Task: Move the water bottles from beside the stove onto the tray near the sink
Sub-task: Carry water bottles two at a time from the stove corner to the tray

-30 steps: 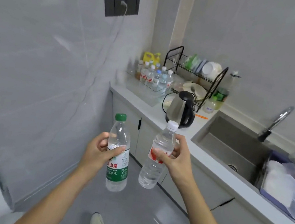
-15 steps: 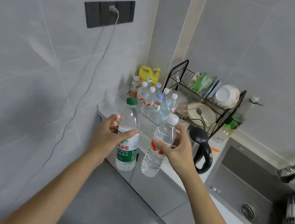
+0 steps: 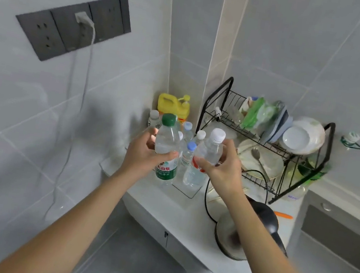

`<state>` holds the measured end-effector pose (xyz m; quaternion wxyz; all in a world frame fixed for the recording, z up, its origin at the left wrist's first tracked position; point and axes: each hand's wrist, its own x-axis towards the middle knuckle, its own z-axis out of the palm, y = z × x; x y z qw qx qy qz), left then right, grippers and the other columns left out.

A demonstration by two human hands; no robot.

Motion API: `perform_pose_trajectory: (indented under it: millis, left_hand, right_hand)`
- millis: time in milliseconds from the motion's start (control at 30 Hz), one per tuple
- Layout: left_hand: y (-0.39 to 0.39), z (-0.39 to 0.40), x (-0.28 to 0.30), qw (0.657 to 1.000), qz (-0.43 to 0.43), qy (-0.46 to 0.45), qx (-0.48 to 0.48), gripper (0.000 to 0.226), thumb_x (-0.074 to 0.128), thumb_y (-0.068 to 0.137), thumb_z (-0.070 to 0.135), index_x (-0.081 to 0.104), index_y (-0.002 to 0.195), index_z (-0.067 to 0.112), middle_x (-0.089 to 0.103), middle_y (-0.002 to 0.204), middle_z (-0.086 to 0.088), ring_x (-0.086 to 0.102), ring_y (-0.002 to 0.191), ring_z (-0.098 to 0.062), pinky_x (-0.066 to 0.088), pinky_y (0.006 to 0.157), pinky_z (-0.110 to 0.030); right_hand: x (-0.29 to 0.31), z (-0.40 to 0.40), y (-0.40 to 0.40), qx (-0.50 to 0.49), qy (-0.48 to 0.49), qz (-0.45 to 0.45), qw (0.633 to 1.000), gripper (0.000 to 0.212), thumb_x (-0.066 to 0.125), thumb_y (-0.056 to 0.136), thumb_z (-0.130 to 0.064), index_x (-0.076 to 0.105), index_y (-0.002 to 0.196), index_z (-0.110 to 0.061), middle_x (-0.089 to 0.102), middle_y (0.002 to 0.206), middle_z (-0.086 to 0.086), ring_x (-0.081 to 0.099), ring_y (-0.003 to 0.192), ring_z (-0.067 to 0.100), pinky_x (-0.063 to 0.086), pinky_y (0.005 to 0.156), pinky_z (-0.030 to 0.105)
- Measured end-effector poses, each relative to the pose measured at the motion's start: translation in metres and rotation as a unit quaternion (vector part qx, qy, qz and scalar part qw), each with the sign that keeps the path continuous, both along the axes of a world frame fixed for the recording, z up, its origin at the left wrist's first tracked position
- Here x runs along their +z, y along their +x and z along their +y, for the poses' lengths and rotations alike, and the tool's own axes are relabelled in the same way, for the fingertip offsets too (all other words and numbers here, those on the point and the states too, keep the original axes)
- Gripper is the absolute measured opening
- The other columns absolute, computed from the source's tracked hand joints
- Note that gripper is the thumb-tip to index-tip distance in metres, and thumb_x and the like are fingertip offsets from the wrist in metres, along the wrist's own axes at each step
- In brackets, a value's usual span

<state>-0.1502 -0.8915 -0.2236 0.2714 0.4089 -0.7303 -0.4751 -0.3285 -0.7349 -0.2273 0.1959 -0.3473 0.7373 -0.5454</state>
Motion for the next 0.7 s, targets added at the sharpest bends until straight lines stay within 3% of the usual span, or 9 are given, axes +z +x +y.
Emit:
perform_pose_trajectory:
  millis: [133,233,333,433,567,700]
  left_hand:
    - [-0.029,-0.026,-0.018,0.995,-0.050,-0.063,-0.064,0.053,0.099,0.065,0.034,0.062,0.104,0.038,0.072,0.092,0.018,0.067,0.084,0.006,0.054,0.073,-0.022]
    - [-0.042,-0.045,-0.039,0.988,-0.092,-0.067,-0.105,0.050,0.098,0.064,0.040,0.061,0.098,0.039,0.070,0.086,0.024,0.063,0.080,0.016,0.052,0.071,-0.023]
    - [-0.050,-0.062,-0.063,0.977,-0.131,-0.050,-0.158,0.052,0.092,0.060,0.054,0.062,0.099,0.038,0.076,0.085,0.018,0.070,0.077,0.004,0.060,0.074,-0.035]
    - [-0.057,-0.072,-0.082,0.957,-0.169,-0.073,-0.224,0.062,0.083,0.057,0.069,0.060,0.108,0.041,0.076,0.090,0.017,0.073,0.083,-0.007,0.061,0.075,-0.042]
    - [-0.065,-0.076,-0.100,0.931,-0.183,-0.129,-0.289,0.058,0.086,0.066,0.058,0.062,0.114,0.036,0.077,0.097,0.013,0.073,0.092,-0.019,0.054,0.069,-0.033]
    - [-0.070,-0.078,-0.111,0.920,-0.171,-0.134,-0.327,0.061,0.086,0.064,0.057,0.060,0.116,0.037,0.077,0.097,0.014,0.073,0.091,-0.017,0.055,0.069,-0.033]
  right_hand:
    - [-0.026,-0.018,-0.011,-0.001,0.024,-0.028,0.999,0.062,0.094,0.076,-0.019,0.056,0.124,-0.028,0.069,0.114,-0.012,0.067,0.106,0.009,0.057,0.084,0.031]
    - [-0.051,-0.028,-0.006,-0.014,0.056,-0.022,0.998,0.065,0.092,0.076,-0.022,0.054,0.128,-0.035,0.070,0.118,-0.015,0.065,0.113,0.014,0.056,0.093,0.042]
    - [-0.073,-0.036,0.004,-0.032,0.114,-0.012,0.993,0.064,0.091,0.076,-0.029,0.052,0.125,-0.041,0.071,0.114,-0.013,0.066,0.106,0.025,0.056,0.094,0.055]
    - [-0.088,-0.043,0.014,-0.058,0.168,0.007,0.984,0.068,0.090,0.078,-0.032,0.048,0.129,-0.041,0.069,0.119,-0.007,0.064,0.107,0.026,0.056,0.094,0.054]
    - [-0.100,-0.047,0.028,-0.080,0.217,0.066,0.971,0.081,0.090,0.079,-0.029,0.040,0.142,-0.040,0.063,0.126,-0.007,0.059,0.115,0.024,0.054,0.093,0.046]
    - [-0.109,-0.049,0.033,-0.109,0.223,0.110,0.963,0.074,0.096,0.071,-0.028,0.051,0.130,-0.028,0.053,0.122,-0.015,0.058,0.115,0.024,0.056,0.090,0.048]
